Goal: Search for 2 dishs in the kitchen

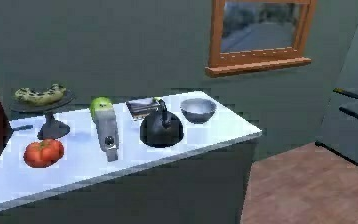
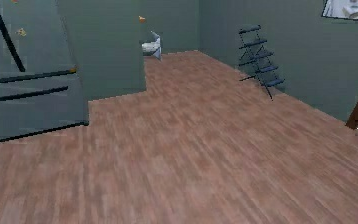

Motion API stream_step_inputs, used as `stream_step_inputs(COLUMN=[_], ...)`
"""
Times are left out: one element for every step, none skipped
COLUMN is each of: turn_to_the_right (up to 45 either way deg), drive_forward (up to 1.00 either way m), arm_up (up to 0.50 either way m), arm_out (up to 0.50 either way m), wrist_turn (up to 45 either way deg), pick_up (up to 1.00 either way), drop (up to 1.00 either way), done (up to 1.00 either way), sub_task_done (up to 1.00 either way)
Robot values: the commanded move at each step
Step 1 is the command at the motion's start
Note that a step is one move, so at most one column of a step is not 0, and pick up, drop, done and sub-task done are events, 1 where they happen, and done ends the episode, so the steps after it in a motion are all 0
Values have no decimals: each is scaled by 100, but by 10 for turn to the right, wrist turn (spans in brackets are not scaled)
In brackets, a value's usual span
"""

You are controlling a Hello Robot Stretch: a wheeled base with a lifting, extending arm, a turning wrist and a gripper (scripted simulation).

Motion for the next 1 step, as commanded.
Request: stream_step_inputs(turn_to_the_right=[0], drive_forward=[0], arm_up=[0], arm_out=[0], wrist_turn=[0], pick_up=[0], drop=[0], done=[100], sub_task_done=[0])
